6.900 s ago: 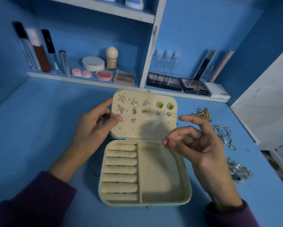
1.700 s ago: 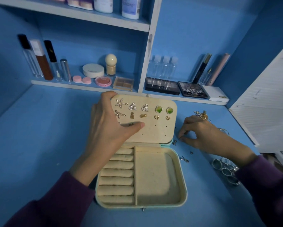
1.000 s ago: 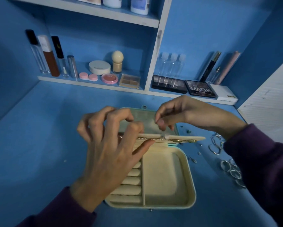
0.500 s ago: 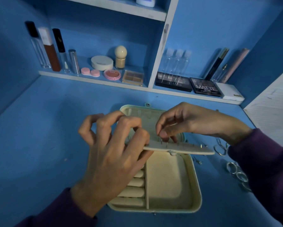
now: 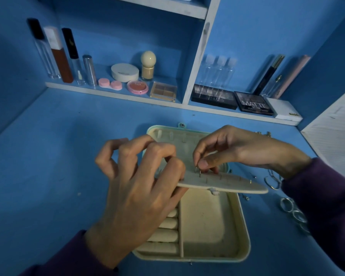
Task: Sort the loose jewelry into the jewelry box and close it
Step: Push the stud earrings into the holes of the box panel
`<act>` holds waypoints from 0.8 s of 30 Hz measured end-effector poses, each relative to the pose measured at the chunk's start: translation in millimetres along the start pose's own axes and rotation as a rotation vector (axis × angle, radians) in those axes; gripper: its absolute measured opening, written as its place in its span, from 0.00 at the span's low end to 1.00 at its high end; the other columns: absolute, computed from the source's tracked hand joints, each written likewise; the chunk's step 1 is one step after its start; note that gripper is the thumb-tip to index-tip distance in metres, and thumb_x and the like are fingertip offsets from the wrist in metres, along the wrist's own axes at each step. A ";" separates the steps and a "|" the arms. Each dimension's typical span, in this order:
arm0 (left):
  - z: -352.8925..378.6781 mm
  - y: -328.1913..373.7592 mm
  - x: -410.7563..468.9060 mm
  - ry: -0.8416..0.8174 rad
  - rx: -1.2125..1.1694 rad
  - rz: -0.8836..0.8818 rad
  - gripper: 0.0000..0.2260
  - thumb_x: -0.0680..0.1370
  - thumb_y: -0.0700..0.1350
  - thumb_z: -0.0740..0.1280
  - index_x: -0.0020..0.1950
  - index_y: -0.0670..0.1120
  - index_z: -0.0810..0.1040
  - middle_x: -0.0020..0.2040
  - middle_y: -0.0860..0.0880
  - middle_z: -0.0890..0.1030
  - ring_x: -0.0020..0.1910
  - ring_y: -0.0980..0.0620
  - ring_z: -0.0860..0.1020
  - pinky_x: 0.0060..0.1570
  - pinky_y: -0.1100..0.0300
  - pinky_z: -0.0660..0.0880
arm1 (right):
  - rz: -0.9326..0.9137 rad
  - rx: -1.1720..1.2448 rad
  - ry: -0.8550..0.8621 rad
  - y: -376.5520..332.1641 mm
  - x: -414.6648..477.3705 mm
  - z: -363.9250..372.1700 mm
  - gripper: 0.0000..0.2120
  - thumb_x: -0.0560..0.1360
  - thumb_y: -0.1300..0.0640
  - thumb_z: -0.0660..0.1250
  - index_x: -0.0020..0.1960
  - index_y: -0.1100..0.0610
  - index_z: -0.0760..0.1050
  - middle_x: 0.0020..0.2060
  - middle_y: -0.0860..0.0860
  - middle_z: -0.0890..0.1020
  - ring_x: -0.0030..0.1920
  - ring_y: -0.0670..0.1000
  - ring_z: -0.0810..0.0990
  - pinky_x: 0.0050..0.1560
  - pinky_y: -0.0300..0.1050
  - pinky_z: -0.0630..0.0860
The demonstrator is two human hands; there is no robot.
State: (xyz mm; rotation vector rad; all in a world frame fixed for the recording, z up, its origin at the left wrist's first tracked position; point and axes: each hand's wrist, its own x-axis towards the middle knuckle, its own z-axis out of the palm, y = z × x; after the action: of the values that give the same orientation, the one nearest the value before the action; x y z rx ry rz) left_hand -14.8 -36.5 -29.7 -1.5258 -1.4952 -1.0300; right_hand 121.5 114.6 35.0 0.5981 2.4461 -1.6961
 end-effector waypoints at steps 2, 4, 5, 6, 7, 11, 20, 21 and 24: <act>0.5 0.0 0.0 -0.002 -0.010 -0.003 0.15 0.70 0.48 0.75 0.42 0.48 0.68 0.48 0.51 0.71 0.52 0.46 0.69 0.50 0.45 0.64 | -0.002 -0.004 0.010 0.2 -0.1 0.4 0.04 0.70 0.63 0.68 0.44 0.62 0.80 0.35 0.51 0.81 0.34 0.45 0.77 0.37 0.36 0.74; 0.7 0.5 -0.5 -0.006 -0.011 -0.003 0.16 0.70 0.47 0.75 0.41 0.48 0.67 0.48 0.51 0.71 0.52 0.46 0.69 0.51 0.45 0.64 | -0.002 -0.011 0.018 -0.1 0.0 0.9 0.05 0.69 0.63 0.68 0.44 0.62 0.80 0.35 0.52 0.81 0.34 0.45 0.76 0.36 0.36 0.74; 0.7 0.4 -0.7 -0.009 -0.012 -0.003 0.16 0.69 0.47 0.75 0.41 0.48 0.67 0.48 0.51 0.71 0.52 0.46 0.69 0.51 0.44 0.64 | -0.003 -0.015 0.021 -0.2 0.0 1.1 0.05 0.69 0.62 0.68 0.45 0.62 0.80 0.35 0.52 0.81 0.34 0.45 0.76 0.36 0.36 0.74; 0.7 0.1 -0.9 -0.014 -0.016 -0.004 0.16 0.69 0.47 0.75 0.42 0.48 0.67 0.48 0.51 0.71 0.52 0.46 0.69 0.50 0.44 0.65 | -0.003 -0.016 0.024 -0.1 0.1 1.2 0.06 0.69 0.62 0.68 0.45 0.62 0.80 0.35 0.53 0.80 0.34 0.45 0.76 0.36 0.36 0.74; 0.7 0.0 -1.0 -0.017 -0.019 -0.005 0.16 0.70 0.47 0.75 0.42 0.48 0.67 0.48 0.51 0.71 0.52 0.46 0.69 0.50 0.44 0.65 | -0.004 -0.015 0.026 0.0 0.0 1.3 0.06 0.69 0.62 0.68 0.45 0.62 0.80 0.35 0.53 0.80 0.34 0.45 0.76 0.36 0.36 0.74; 1.0 -0.3 -1.3 -0.025 -0.027 -0.009 0.15 0.71 0.49 0.74 0.42 0.48 0.67 0.48 0.50 0.71 0.53 0.46 0.68 0.49 0.43 0.66 | -0.006 -0.009 0.020 0.2 -0.2 0.8 0.06 0.69 0.61 0.68 0.45 0.62 0.80 0.36 0.54 0.81 0.34 0.46 0.77 0.37 0.36 0.75; 1.5 0.4 -1.2 -0.003 -0.008 -0.016 0.18 0.69 0.50 0.76 0.41 0.48 0.67 0.48 0.51 0.70 0.52 0.46 0.69 0.50 0.45 0.65 | -0.005 -0.025 0.000 -1.2 0.6 -0.3 0.04 0.71 0.65 0.68 0.45 0.62 0.80 0.36 0.53 0.81 0.34 0.44 0.77 0.37 0.36 0.75; 1.6 0.5 -1.3 -0.003 -0.006 -0.015 0.18 0.69 0.50 0.76 0.41 0.48 0.67 0.48 0.51 0.70 0.52 0.46 0.69 0.51 0.45 0.65 | -0.003 -0.029 -0.006 -1.5 0.7 -0.6 0.04 0.71 0.66 0.68 0.45 0.62 0.80 0.36 0.52 0.81 0.34 0.44 0.77 0.37 0.36 0.75; 1.7 -0.1 -1.4 -0.001 0.005 -0.012 0.18 0.68 0.50 0.77 0.41 0.48 0.67 0.47 0.51 0.71 0.52 0.46 0.69 0.54 0.47 0.61 | 0.002 -0.040 -0.026 -1.8 1.2 -1.0 0.04 0.72 0.67 0.67 0.45 0.61 0.80 0.36 0.51 0.81 0.34 0.43 0.77 0.37 0.36 0.75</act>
State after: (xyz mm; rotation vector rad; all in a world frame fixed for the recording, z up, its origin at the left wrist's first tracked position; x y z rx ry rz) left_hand -14.9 -35.5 -31.7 -1.5161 -1.5085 -1.0312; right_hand 119.8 115.3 36.6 0.5694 2.4542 -1.6402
